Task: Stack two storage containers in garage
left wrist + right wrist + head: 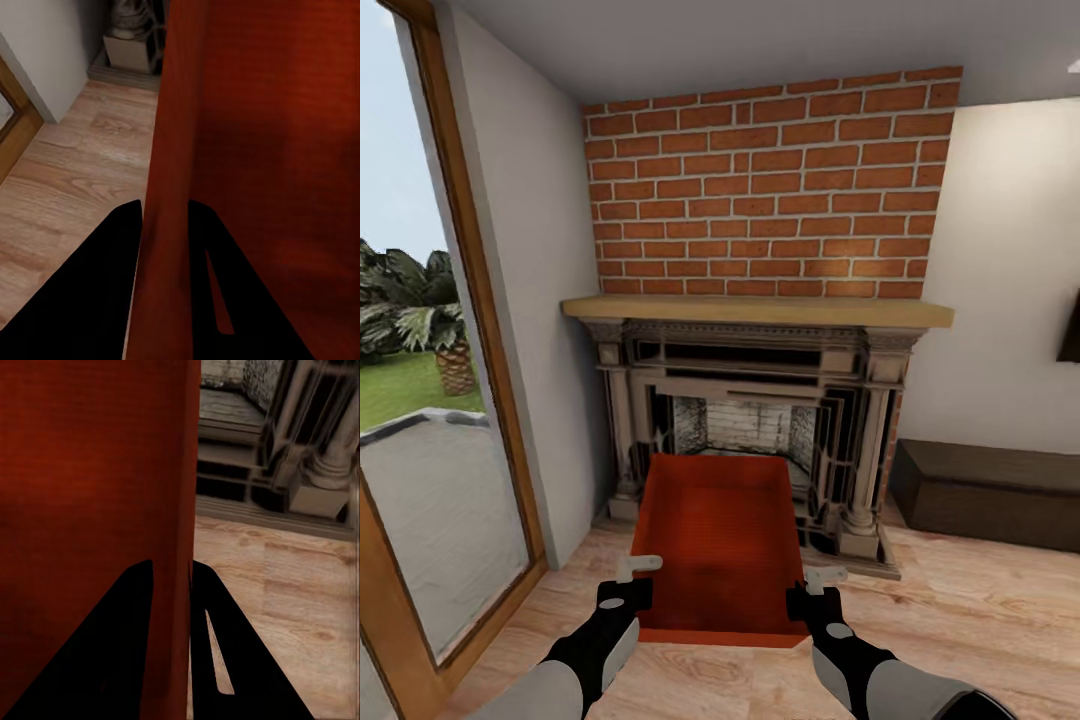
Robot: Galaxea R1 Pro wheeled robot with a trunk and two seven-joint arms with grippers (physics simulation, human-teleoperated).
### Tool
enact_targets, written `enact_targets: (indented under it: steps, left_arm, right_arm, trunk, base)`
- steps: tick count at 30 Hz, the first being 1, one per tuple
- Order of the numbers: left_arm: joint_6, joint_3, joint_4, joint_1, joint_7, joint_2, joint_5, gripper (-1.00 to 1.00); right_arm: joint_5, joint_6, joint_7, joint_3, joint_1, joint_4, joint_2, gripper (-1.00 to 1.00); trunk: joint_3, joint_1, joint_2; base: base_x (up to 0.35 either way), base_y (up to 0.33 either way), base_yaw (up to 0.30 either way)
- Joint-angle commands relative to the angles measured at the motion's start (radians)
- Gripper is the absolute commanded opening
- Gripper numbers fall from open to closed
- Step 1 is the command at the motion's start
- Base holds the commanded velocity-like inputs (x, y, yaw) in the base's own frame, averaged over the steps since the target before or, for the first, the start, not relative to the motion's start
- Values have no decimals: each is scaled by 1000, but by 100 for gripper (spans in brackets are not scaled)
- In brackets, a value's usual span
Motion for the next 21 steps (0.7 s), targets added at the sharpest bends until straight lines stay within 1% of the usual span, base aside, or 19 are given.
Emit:
enact_targets:
  steps: [1,21]
  left_arm:
    - [4,28,-32,-1,8,2,-16,-100]
    - [4,28,-32,-1,8,2,-16,-100]
  right_arm:
    - [1,2,3,-9,0,0,0,-100]
    - [1,2,3,-9,0,0,0,-100]
  trunk:
    - [-1,0,-1]
    - [10,0,-1]
  base:
    - [0,0,-273]
    - [0,0,-273]
